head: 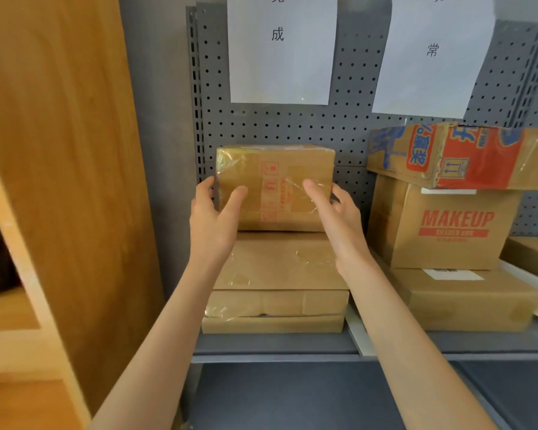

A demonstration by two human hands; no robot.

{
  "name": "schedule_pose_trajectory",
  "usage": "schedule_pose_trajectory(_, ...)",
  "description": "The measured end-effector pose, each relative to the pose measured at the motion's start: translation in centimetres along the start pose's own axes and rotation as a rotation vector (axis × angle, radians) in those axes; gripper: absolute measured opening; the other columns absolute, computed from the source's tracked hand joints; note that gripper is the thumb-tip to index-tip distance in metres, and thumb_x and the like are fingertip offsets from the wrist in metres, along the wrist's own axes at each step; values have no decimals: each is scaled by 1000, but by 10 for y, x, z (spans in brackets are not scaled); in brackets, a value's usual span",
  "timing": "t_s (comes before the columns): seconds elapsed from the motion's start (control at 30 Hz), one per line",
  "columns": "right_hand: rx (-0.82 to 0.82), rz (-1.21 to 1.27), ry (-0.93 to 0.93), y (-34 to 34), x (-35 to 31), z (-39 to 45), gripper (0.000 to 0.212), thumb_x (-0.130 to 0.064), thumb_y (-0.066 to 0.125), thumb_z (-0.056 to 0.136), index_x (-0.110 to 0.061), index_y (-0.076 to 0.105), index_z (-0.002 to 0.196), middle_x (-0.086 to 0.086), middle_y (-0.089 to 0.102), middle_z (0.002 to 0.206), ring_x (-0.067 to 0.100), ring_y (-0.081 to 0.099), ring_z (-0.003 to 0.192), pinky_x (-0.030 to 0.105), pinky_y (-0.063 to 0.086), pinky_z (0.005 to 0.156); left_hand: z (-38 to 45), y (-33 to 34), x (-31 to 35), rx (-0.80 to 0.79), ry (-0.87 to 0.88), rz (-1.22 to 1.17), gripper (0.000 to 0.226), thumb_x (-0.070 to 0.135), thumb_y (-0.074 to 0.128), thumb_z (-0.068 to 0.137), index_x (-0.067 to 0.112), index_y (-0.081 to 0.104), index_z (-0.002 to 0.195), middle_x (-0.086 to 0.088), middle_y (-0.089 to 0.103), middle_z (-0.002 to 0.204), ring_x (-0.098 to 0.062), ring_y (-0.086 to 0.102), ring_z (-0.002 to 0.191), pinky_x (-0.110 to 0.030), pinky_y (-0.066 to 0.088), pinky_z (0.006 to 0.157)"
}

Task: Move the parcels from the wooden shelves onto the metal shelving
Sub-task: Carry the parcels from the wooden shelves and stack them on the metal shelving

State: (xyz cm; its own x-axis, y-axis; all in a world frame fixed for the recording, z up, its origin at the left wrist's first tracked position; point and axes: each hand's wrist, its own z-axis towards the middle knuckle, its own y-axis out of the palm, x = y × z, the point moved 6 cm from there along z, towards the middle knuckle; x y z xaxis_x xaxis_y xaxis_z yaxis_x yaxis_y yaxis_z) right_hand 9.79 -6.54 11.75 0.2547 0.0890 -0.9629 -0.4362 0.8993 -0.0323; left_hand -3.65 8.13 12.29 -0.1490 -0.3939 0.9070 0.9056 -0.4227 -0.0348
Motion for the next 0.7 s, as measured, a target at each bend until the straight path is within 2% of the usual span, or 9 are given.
schedule_pose_trajectory(0.07,25,-31,-69,-5,0,-16,83,-65,64,75,-34,32,146,-9,40,146,13,38,133,43,31,111,-21,-8,0,36,92,128,61,43,58,89,23,36,142,-1,41,144,-17,38,130,-30,33,102)
schedule_pose_trajectory(0.17,35,-126,-205,-12,0,-45,77,-54,66,81,-30,32,146,-7,38,147,13,36,134,39,32,111,-56,-21,3,67,245,342,49,39,58,91,23,46,135,-2,45,138,-21,40,125,-26,31,93)
schedule_pose_trajectory(0.3,29,-364,-409,-14,14,-94,72,-49,65,85,-23,35,145,-4,41,145,13,34,135,33,29,112,-106,-41,-7,48,345,595,43,37,58,91,17,53,130,-6,53,130,-26,43,120,-32,34,94)
schedule_pose_trajectory(0.37,35,-582,-554,-12,23,-119,66,-47,63,87,-17,40,142,4,46,140,20,38,130,34,31,107,-131,-51,-12,65,383,747,44,40,54,90,15,56,127,-8,57,125,-29,49,115,-38,40,92)
schedule_pose_trajectory(0.47,35,-860,-697,-7,44,-151,56,-43,60,88,-10,52,132,14,57,123,34,51,114,45,40,95,-166,-68,-26,60,396,944,42,38,53,88,12,62,120,-10,63,116,-32,55,106,-43,45,87)
schedule_pose_trajectory(0.57,-13,-931,-732,3,66,-183,47,-39,59,86,-8,60,122,14,61,111,36,54,101,45,43,86,-201,-94,-46,50,340,1059,38,37,53,87,11,66,113,-11,66,109,-34,59,99,-43,47,83)
schedule_pose_trajectory(0.7,-112,-973,-746,28,85,-221,45,-38,58,85,-7,64,116,14,62,111,37,57,99,46,45,86,-235,-137,-64,59,225,1152,30,32,62,88,12,67,111,-11,65,112,-35,58,103,-45,46,88)
